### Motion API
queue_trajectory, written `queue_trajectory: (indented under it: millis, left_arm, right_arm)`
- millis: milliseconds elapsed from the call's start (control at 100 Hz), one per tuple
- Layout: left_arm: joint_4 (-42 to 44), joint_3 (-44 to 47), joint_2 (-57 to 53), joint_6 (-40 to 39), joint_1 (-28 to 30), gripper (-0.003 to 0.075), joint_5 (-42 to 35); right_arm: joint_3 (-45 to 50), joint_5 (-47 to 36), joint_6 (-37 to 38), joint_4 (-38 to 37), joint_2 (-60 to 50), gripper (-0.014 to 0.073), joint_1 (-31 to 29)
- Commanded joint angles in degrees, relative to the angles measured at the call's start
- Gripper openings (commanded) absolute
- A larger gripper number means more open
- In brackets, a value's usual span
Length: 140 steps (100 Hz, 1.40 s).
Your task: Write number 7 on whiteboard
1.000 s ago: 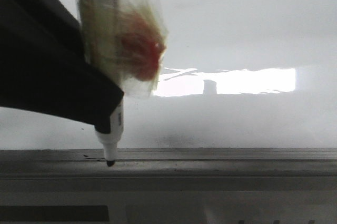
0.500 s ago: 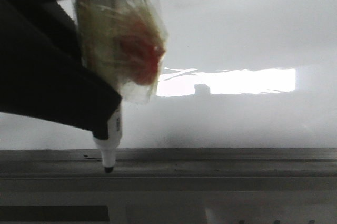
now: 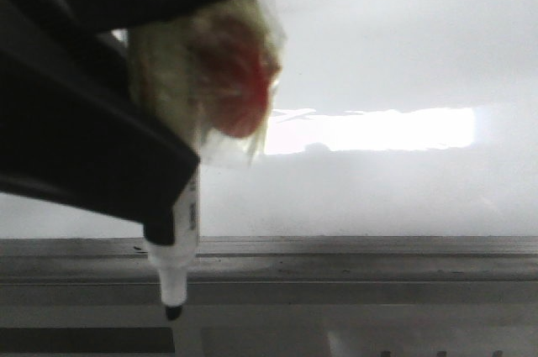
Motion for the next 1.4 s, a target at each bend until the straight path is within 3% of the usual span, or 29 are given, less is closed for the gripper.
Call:
queue_trajectory:
  millis: [0,60,180,240,270,360,580,710,880,1010,1390]
  left_arm:
    - [-2.4,-1.7,-1.2,-1.2,-0.3,0.005,-3.1]
    - [-2.6,-1.7,-1.6,-3.4,-0.3,0.0153,-3.7]
    - [-2.6,-1.7,-3.5,-7.5,-0.3,0.0453,-4.7]
    - [-2.6,-1.7,-5.5,-8.9,-0.3,0.054,-5.4]
    - [-2.5,-1.7,-6.7,-10.4,-0.3,0.0545,-5.9]
    - [-1.7,-1.7,-11.5,-16.0,-0.3,0.0493,-9.4]
    - [-1.6,4.1,-28.4,-32.3,-0.3,0.0227,-27.3]
    - [-1.6,10.3,-39.5,-33.0,-0.3,0.0107,-37.2]
    - [-2.9,19.0,-49.8,-33.6,-0.3,-0.002,-51.6]
    - [-6.2,23.0,-52.3,-33.6,-0.3,-0.002,-58.1]
    - [-8.2,24.6,-52.3,-33.6,-0.3,-0.002,-52.6]
  right_arm:
    - [-1.3,0.7,1.9,4.0,-3.6,-0.0042,-0.1]
    - [-1.3,-2.7,1.9,4.0,-6.5,-0.0042,-0.1]
    - [-1.2,-10.5,1.9,1.8,-12.8,-0.0042,-0.1]
    - [-0.4,-13.6,1.9,1.4,-16.1,-0.0042,-0.1]
    - [0.2,-14.4,1.9,1.4,-17.6,-0.0042,-0.1]
    - [2.8,-16.7,1.9,1.4,-22.4,-0.0042,-0.1]
    - [12.7,-23.8,4.5,1.6,-35.5,-0.0042,-0.1]
    - [14.9,-29.4,4.5,2.0,-40.2,-0.0042,-0.1]
    - [14.7,-30.8,4.4,2.0,-40.5,-0.0043,-0.1]
    - [14.7,-30.8,4.4,2.0,-40.5,-0.0043,-0.1]
    - [14.7,-30.8,4.4,2.0,-40.5,-0.0043,-0.1]
